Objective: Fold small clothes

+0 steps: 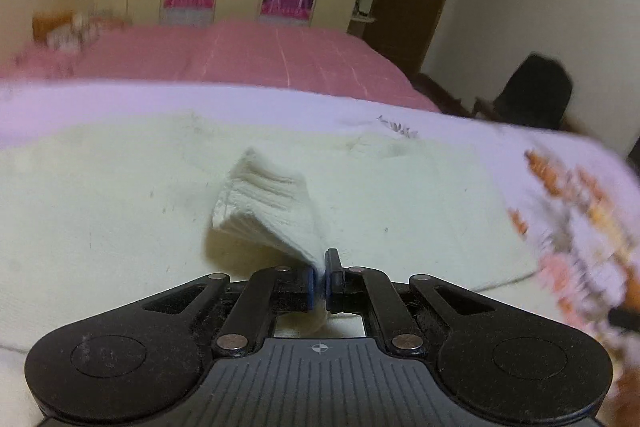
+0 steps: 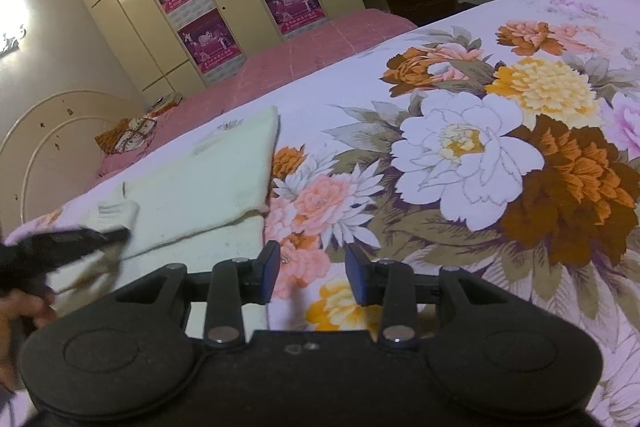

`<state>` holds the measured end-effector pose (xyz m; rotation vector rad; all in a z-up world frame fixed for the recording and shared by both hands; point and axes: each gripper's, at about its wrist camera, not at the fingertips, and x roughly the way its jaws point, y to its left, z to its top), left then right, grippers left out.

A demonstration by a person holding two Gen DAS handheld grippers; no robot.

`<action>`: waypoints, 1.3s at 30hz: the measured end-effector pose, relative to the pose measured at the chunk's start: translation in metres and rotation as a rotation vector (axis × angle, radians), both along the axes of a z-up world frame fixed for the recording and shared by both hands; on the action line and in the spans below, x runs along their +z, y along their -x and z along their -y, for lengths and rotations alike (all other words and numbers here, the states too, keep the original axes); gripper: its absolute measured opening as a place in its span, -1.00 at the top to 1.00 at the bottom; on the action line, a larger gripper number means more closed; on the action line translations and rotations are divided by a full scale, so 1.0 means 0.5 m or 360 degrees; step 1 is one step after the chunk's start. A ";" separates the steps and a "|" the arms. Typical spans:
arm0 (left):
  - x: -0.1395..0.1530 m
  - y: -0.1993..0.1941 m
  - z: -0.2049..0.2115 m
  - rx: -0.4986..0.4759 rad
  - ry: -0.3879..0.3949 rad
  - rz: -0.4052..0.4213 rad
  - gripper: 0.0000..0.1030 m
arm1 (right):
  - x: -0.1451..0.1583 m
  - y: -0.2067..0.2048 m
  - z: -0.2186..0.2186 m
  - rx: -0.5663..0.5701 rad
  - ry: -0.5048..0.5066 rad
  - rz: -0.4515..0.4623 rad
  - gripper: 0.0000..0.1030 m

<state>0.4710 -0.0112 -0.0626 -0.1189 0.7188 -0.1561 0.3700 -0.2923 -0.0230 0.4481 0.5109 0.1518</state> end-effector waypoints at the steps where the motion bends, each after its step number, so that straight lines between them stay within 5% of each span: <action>1: 0.009 0.010 0.005 -0.0035 0.0006 0.0013 0.14 | 0.001 -0.003 -0.003 0.0008 -0.0013 0.0001 0.23; 2: 0.021 0.022 0.000 -0.0048 0.0032 0.0045 -0.33 | 0.005 -0.007 -0.007 0.0022 -0.0028 0.0007 0.21; 3: 0.036 0.044 -0.002 -0.0020 0.0028 0.0119 -0.40 | 0.009 -0.013 -0.015 0.0043 -0.0045 0.0018 0.19; 7: 0.065 0.101 -0.070 0.0081 -0.0007 0.0202 -0.40 | 0.032 -0.046 -0.069 0.0162 -0.0109 0.0066 0.16; 11: 0.039 0.159 -0.199 0.0331 -0.0037 0.0150 -0.40 | 0.059 -0.090 -0.157 0.0346 -0.0080 0.0115 0.15; 15: 0.007 0.199 -0.305 0.0543 -0.0060 0.0024 -0.40 | 0.082 -0.134 -0.296 0.0596 0.0223 0.0179 0.03; 22: -0.016 0.197 -0.340 0.0587 -0.0099 -0.0012 -0.40 | 0.073 -0.159 -0.497 0.0796 0.1017 0.0378 0.02; 25: -0.024 0.178 -0.329 0.0598 -0.0088 -0.0013 -0.40 | 0.063 -0.167 -0.544 0.0865 0.1277 0.0441 0.29; 26: -0.024 0.172 -0.325 0.0602 -0.0086 -0.0011 -0.40 | 0.062 -0.173 -0.555 0.0894 0.1330 0.0425 0.96; 28: -0.031 0.158 -0.318 0.0606 -0.0083 -0.0001 -0.40 | 0.080 -0.183 -0.555 0.0909 0.1277 0.0434 0.93; 34: -0.030 0.146 -0.317 0.0649 -0.0034 0.0036 -0.40 | 0.223 -0.177 -0.495 0.0751 0.0794 0.0611 0.93; 39: -0.032 0.137 -0.335 0.0722 0.0064 0.0066 -0.40 | 0.280 -0.156 -0.431 0.0679 0.0724 0.0686 0.93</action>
